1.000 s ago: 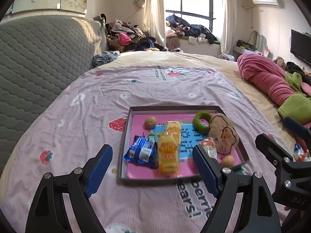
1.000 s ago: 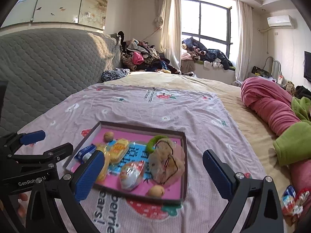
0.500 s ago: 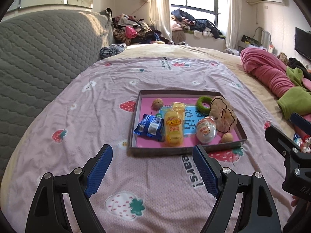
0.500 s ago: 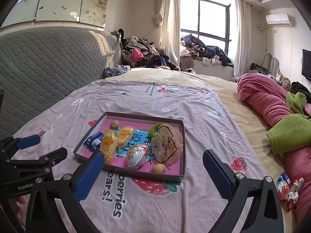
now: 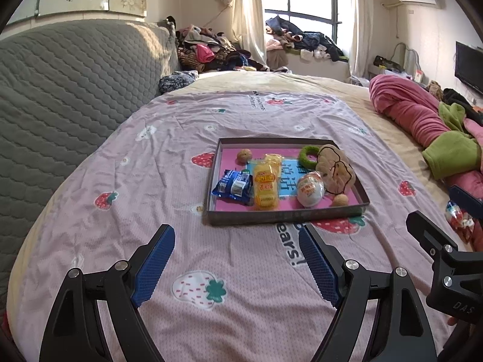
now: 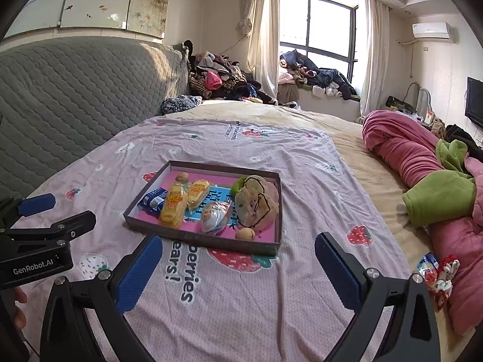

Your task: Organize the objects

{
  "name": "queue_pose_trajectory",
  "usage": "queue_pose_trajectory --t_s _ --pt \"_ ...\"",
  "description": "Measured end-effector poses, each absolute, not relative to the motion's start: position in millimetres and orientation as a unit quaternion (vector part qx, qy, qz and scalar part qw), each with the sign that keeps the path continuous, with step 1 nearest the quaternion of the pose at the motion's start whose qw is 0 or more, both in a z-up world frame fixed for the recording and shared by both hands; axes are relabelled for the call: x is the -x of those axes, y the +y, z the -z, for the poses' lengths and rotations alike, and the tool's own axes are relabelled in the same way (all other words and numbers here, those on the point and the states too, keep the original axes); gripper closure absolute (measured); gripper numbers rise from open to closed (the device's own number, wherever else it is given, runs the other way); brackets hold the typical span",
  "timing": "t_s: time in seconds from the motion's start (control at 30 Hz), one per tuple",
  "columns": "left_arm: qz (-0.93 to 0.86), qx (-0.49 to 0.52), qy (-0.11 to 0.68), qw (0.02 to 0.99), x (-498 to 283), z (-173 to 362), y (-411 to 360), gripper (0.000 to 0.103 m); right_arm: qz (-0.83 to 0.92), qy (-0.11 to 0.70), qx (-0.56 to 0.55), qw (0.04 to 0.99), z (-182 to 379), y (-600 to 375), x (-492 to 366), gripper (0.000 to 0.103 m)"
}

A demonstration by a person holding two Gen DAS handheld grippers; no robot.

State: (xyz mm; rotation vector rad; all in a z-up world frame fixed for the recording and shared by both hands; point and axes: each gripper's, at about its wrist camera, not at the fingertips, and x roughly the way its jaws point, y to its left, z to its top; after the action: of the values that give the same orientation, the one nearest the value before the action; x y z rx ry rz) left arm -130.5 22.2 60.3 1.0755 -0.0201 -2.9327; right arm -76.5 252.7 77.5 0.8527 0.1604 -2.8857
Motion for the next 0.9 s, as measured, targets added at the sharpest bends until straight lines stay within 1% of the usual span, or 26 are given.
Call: queue_pose_trajectory --t_s 0.53,0.9 --pt "0.934 -0.356 -0.013 0.009 102.3 -57.0 24.1 0.018 0.954 0.064 -0.286 0.060 -85.5 252.6 41.8 0.001" --pt "0.934 -0.357 -0.016 0.012 91.9 -50.4 22.0 0.018 0.953 0.061 -0.293 0.056 -77.4 258.0 33.6 0.001"
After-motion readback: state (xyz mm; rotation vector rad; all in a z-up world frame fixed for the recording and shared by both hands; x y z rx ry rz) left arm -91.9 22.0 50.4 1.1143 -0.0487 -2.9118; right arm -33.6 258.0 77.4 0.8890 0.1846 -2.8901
